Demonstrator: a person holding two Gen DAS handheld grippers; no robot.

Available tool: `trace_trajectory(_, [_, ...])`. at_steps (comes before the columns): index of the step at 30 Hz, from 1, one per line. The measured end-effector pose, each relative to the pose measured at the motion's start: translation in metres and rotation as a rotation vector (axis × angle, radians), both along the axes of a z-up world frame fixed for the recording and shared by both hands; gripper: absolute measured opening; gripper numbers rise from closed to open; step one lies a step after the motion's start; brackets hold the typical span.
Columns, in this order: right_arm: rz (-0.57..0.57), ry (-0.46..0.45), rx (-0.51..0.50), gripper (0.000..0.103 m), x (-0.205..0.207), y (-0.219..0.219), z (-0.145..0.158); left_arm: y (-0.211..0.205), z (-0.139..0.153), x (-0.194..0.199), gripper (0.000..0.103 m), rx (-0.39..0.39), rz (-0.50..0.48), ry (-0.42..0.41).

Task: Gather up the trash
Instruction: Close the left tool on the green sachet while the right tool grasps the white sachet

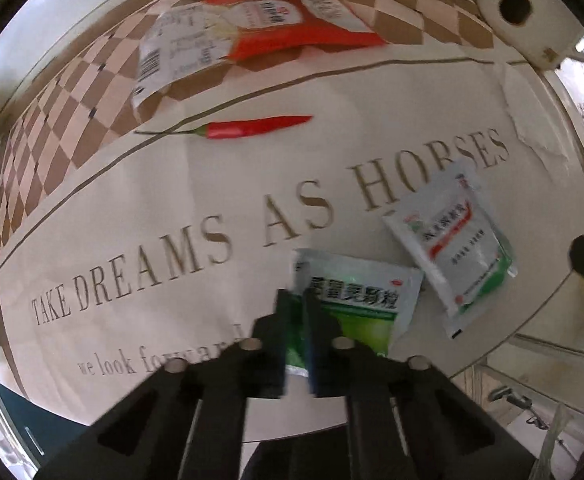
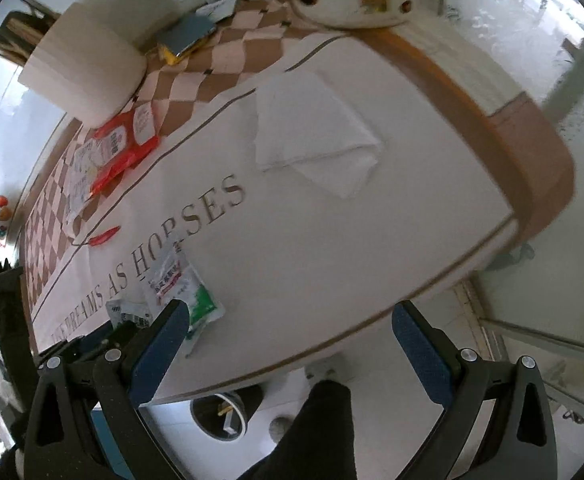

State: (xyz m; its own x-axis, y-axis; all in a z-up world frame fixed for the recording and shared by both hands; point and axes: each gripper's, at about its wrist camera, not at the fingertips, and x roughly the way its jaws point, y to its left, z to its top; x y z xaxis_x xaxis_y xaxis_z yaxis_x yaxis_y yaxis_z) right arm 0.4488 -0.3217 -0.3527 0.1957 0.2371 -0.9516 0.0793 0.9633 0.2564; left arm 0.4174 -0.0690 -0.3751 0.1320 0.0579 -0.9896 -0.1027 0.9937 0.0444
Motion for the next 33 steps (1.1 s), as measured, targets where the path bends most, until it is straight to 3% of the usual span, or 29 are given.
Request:
trace_trajectory(6, [0.127,0.003,0.027,0.097,0.009,0.051,-0.012,0.033,0.019,-0.007,0.0,0.026,0.077,-0.036])
trace_trajectory(9, [0.19,0.0,-0.004,0.086,0.01,0.078,-0.021,0.048,0.025,-0.012,0.0,0.032,0.12,-0.044])
trace_trajectory(11, [0.223,0.015,-0.039,0.068,0.01,0.093,-0.031,0.057,0.029,-0.016,0.0,0.039,0.144,-0.053])
trace_trajectory(12, [0.243,-0.006,-0.083,0.064,0.008,0.102,-0.031,0.059,0.032,-0.018,0.0,0.045,0.154,-0.059])
trace_trajectory(13, [0.264,-0.028,-0.102,0.042,0.006,0.109,-0.03,0.06,0.034,-0.019,0.0,0.049,0.162,-0.067])
trace_trajectory(16, [0.312,-0.073,-0.174,0.015,0.0,0.127,-0.028,0.061,0.036,-0.021,0.0,0.026,0.178,-0.07])
trace_trajectory(19, [0.292,-0.096,-0.143,0.013,-0.005,0.128,-0.02,0.067,0.028,-0.019,0.003,-0.092,0.184,-0.056])
trace_trajectory(22, [0.259,-0.125,-0.119,0.012,-0.008,0.121,-0.005,0.091,-0.002,-0.018,0.007,-0.226,0.203,0.013])
trace_trajectory(24, [0.245,-0.129,-0.108,0.012,-0.01,0.115,0.001,0.092,0.0,-0.022,0.021,-0.282,0.214,-0.035])
trace_trajectory(26, [0.226,-0.124,-0.097,0.012,-0.011,0.112,0.005,0.09,0.0,-0.022,0.052,-0.354,0.209,-0.052])
trace_trajectory(27, [0.222,-0.12,-0.1,0.012,-0.01,0.109,0.003,0.087,-0.001,-0.022,0.057,-0.382,0.208,-0.057])
trace_trajectory(31, [0.188,-0.091,-0.086,0.012,-0.014,0.097,-0.005,0.073,0.0,-0.014,0.061,-0.353,0.205,-0.04])
trace_trajectory(33, [0.173,-0.09,-0.08,0.012,-0.014,0.092,-0.008,0.077,0.0,-0.007,0.061,-0.382,0.206,-0.043])
